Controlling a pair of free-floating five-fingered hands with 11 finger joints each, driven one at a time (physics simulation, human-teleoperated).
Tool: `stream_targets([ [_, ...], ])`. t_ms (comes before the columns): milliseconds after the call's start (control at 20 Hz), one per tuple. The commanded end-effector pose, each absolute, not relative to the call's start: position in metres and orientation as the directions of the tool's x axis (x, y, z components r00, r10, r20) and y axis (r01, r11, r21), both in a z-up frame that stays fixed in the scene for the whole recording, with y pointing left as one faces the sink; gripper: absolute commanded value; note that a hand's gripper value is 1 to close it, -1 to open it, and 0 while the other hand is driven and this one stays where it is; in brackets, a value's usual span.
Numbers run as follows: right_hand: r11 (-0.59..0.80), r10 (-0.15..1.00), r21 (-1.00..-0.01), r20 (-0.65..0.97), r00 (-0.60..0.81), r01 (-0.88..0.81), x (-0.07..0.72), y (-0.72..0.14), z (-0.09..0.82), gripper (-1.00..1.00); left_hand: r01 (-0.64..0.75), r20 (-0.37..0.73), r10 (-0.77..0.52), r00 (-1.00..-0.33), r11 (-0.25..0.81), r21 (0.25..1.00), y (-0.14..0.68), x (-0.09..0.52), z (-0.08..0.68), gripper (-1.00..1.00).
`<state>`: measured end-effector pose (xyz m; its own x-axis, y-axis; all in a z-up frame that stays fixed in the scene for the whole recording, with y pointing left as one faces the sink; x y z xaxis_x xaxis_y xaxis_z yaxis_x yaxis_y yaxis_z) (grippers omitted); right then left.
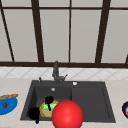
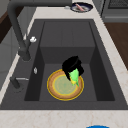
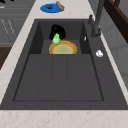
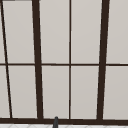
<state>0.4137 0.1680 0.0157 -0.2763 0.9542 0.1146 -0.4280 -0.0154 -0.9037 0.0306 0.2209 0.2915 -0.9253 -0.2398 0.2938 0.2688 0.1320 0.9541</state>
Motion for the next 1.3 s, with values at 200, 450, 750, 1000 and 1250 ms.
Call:
stream_targets([
  [200,0.009,0.955,-0.911,0.131,-0.267,-0.413,0.424,0.165,-0.043,1.0,0.269,0.294,-0.24,-0.925,0.132,0.954,0.221,0.031,0.292,0.0],
  [450,0.041,0.949,-0.918,0.158,-0.272,-0.393,0.434,0.164,-0.083,1.0,0.269,0.294,-0.24,-0.925,0.132,0.954,0.221,0.031,0.292,0.0],
  [750,0.09,0.917,-0.855,0.271,-0.292,-0.511,0.463,0.143,-0.077,1.0,0.269,0.294,-0.24,-0.925,0.132,0.954,0.221,0.031,0.292,0.0],
  [1000,0.085,0.911,-0.855,0.275,-0.308,-0.512,0.464,0.143,-0.078,-1.0,0.269,0.294,-0.24,-0.925,0.132,0.954,0.221,0.031,0.292,0.0],
  [1250,0.05,0.907,-0.886,0.233,-0.35,-0.461,0.471,0.147,-0.069,-1.0,0.269,0.294,-0.24,-0.925,0.132,0.954,0.221,0.031,0.292,0.0],
])
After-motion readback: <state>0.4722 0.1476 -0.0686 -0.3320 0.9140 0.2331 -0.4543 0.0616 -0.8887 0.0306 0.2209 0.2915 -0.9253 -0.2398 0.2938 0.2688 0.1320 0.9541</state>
